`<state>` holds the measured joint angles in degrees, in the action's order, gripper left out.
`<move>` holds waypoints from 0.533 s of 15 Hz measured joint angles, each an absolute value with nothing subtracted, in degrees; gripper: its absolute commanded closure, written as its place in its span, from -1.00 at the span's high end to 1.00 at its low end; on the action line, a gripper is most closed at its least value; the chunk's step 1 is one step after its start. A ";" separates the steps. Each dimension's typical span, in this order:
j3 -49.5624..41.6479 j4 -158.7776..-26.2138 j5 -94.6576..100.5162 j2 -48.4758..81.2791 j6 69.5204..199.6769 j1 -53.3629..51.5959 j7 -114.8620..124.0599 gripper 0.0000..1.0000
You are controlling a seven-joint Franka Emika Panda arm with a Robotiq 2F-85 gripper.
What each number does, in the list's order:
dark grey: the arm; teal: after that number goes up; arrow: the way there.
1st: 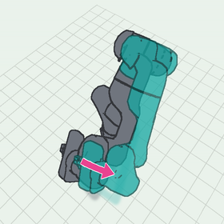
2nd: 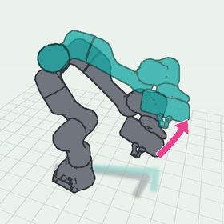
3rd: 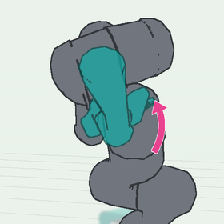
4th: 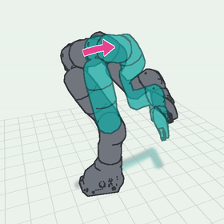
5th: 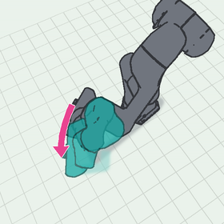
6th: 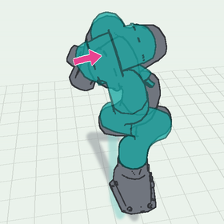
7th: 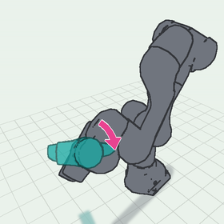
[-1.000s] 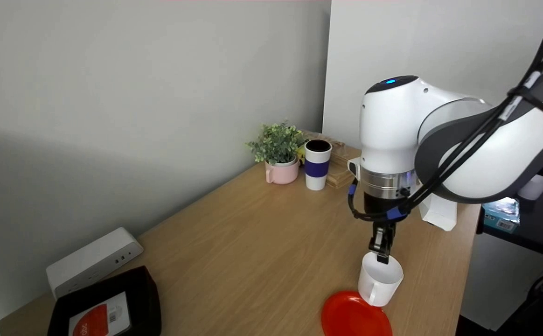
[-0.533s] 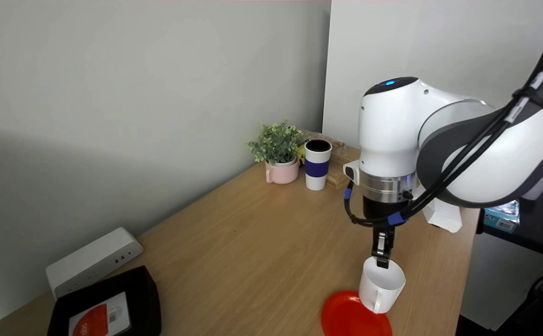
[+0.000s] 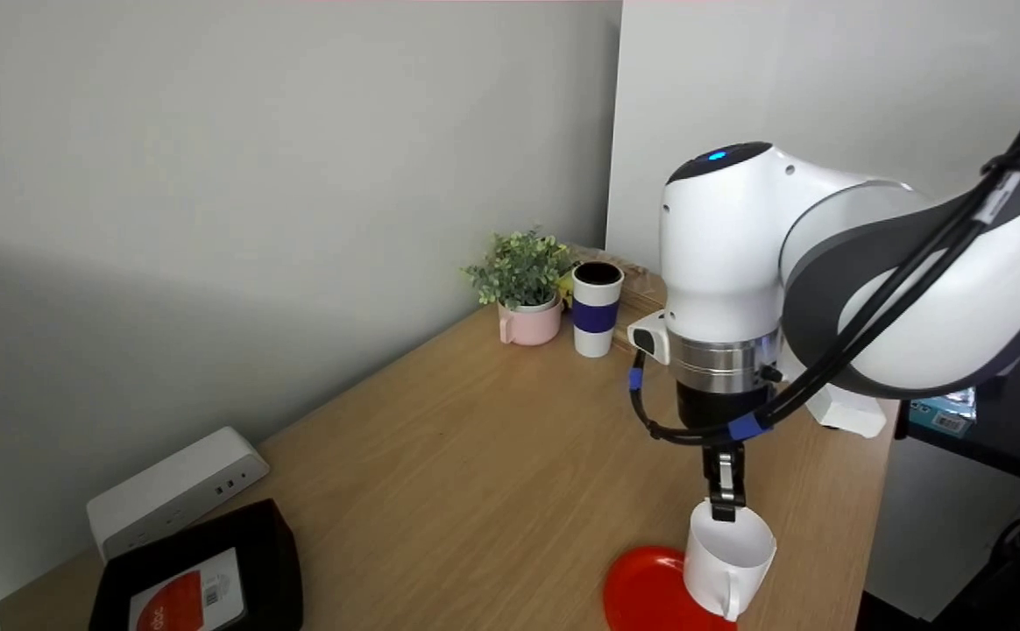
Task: Put the mug on the plate
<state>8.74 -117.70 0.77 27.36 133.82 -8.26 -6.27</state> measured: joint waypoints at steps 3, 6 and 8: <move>8.80 -115.97 2.19 27.68 131.59 -9.12 -6.34 -0.99; 8.80 -113.09 2.88 29.08 128.49 -9.47 -6.84 -0.99; 8.80 -109.75 2.88 31.34 125.49 -9.47 -7.97 -0.99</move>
<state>8.80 -109.75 2.88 31.34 125.49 -9.47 -7.97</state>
